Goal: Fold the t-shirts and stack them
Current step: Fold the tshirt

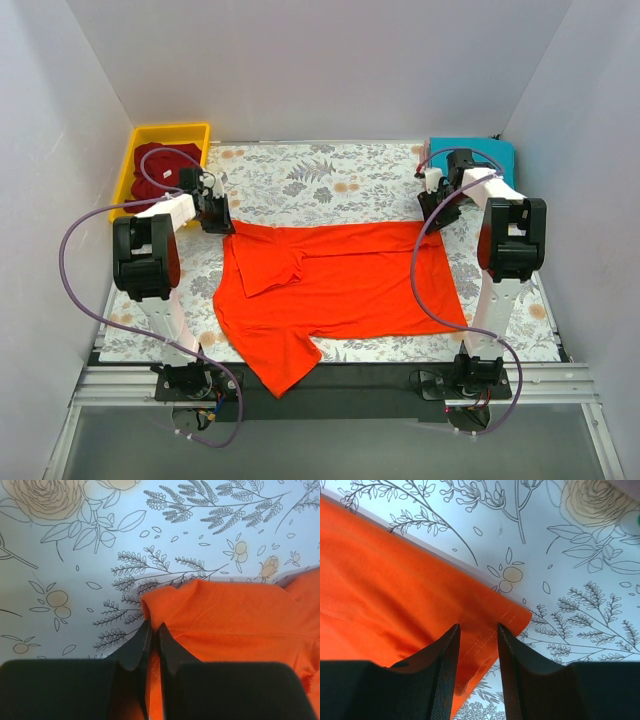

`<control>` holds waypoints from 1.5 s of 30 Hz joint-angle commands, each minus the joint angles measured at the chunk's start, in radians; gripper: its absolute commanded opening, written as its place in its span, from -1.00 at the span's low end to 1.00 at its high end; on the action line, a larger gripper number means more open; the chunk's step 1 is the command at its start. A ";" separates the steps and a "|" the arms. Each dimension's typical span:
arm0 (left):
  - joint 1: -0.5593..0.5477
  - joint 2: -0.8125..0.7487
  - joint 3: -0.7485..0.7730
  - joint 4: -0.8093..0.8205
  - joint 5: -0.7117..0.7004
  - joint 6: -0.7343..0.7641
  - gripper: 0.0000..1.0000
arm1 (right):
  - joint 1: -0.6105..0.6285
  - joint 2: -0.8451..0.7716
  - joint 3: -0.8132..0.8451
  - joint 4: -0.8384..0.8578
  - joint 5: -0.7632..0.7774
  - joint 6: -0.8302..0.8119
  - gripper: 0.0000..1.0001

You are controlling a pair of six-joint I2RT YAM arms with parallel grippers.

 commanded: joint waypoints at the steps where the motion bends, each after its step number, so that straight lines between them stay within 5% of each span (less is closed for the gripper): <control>1: 0.005 -0.008 -0.019 0.044 -0.158 0.032 -1.00 | 0.001 0.035 0.028 0.004 0.050 -0.001 -0.14; 11: 0.015 0.040 0.033 0.030 -0.231 0.031 -0.98 | 0.003 0.004 0.073 0.018 -0.002 0.022 -0.03; 14: 0.016 0.032 0.061 -0.004 -0.137 0.017 -0.54 | 0.004 -0.048 0.100 0.008 -0.068 0.017 0.02; 18: 0.015 -0.056 0.079 -0.030 -0.070 0.011 -0.26 | 0.006 -0.126 0.134 -0.045 -0.133 0.010 0.15; 26: 0.007 -0.204 0.053 -0.129 0.008 0.060 -0.19 | 0.027 -0.213 0.045 -0.119 -0.105 -0.058 -0.07; 36: -0.010 -0.241 -0.103 -0.145 -0.007 0.083 0.02 | 0.043 -0.183 -0.084 -0.113 -0.010 -0.125 0.08; 45: -0.007 -0.274 -0.212 -0.139 -0.018 0.063 0.03 | 0.047 -0.164 -0.110 -0.107 0.013 -0.159 -0.03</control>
